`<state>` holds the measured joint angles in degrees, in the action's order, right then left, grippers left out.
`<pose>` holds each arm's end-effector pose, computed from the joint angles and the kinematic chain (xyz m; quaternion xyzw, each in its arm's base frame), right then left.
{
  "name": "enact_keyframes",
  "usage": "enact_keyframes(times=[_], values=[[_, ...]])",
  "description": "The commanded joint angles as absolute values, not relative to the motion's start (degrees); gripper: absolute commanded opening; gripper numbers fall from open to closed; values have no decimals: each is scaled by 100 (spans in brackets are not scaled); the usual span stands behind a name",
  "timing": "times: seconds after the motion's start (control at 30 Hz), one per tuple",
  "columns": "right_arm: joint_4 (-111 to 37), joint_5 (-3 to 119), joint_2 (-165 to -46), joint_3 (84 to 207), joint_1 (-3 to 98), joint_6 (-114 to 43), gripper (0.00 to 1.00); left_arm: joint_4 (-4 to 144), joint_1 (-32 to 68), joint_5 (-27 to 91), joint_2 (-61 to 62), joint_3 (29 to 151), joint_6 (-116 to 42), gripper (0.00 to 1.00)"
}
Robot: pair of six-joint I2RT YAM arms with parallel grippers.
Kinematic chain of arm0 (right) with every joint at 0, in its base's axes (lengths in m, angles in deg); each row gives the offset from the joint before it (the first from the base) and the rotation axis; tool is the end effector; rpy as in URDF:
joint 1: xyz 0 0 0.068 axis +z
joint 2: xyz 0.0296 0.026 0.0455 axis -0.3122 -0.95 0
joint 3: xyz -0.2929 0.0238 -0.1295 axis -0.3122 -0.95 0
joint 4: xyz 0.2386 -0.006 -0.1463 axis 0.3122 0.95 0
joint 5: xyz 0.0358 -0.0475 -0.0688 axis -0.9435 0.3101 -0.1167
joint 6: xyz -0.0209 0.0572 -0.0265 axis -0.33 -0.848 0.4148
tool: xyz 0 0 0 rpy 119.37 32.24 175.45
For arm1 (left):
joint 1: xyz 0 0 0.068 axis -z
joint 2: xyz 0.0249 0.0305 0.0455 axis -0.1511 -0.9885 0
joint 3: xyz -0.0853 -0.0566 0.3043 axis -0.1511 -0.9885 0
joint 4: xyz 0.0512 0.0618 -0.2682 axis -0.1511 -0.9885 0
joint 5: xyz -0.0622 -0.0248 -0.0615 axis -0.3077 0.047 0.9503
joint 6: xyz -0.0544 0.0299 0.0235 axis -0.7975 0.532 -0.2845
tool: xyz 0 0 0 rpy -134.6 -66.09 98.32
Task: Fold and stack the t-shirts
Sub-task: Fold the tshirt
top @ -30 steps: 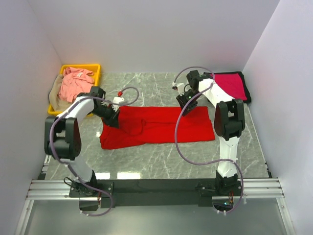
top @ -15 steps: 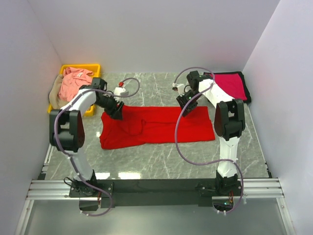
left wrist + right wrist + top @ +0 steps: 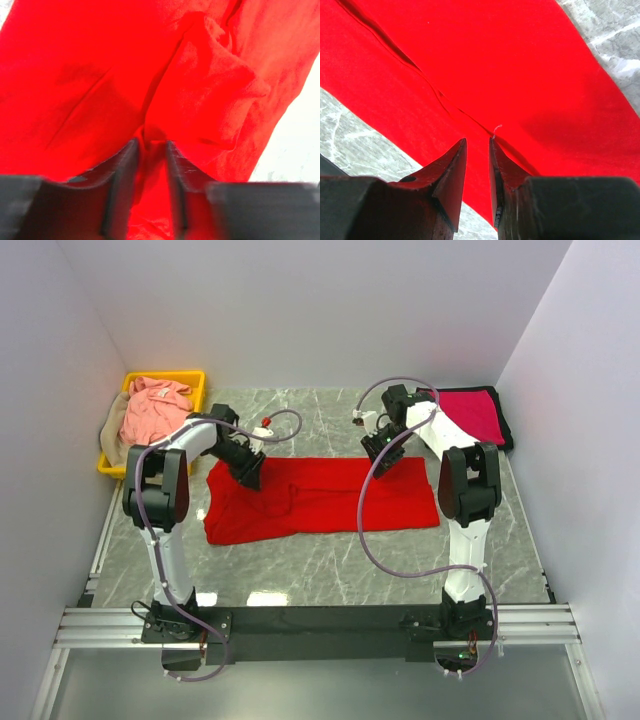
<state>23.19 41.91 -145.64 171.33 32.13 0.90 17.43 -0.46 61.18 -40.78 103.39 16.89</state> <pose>0.4527 0.1339 0.2282 -0.3757 0.9010 0.1897 0.1050 0.4259 -0.0938 0.1920 0.4216 0.8463 -0.2853 0.1572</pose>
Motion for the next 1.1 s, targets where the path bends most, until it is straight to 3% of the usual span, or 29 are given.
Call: enact_keyframes(times=[0.0, 0.07, 0.13, 0.23, 0.27, 0.4, 0.63, 0.77, 1.0, 1.07], values=[[2319, 4211, -14216, 17175, 3181, 73, 32, 1538, -25, 6241, -4036, 10528, 1982, 31], [2328, 4220, -14233, 17218, 3173, 65, 32, 1529, -43, 6259, -3965, 10458, 2009, 20], [2346, 4220, -14251, 17236, 3182, 74, 32, 1494, -78, 6312, -3799, 10405, 2097, 16], [2372, 4220, -14269, 17245, 3181, 65, 32, 1441, -157, 6391, -3553, 10256, 2167, 25], [2372, 4211, -14269, 17254, 3173, 56, 32, 1476, -166, 6400, -3491, 10160, 2150, 37], [2398, 4176, -14312, 17236, 3181, 39, 32, 1731, -175, 6417, -3385, 10035, 1984, 44], [2433, 4184, -14322, 17280, 3173, 47, 32, 1617, -183, 6611, -3649, 10299, 1939, 24], [2425, 4219, -14278, 17210, 3190, 56, 32, 1406, -183, 6620, -3596, 10264, 2132, 6], [2433, 4193, -14269, 17175, 3173, 65, 32, 1125, -543, 6611, -3096, 9896, 2553, 9], [2451, 4193, -14295, 17183, 3173, 82, 32, 1090, -728, 6576, -2912, 9667, 2834, 18]])
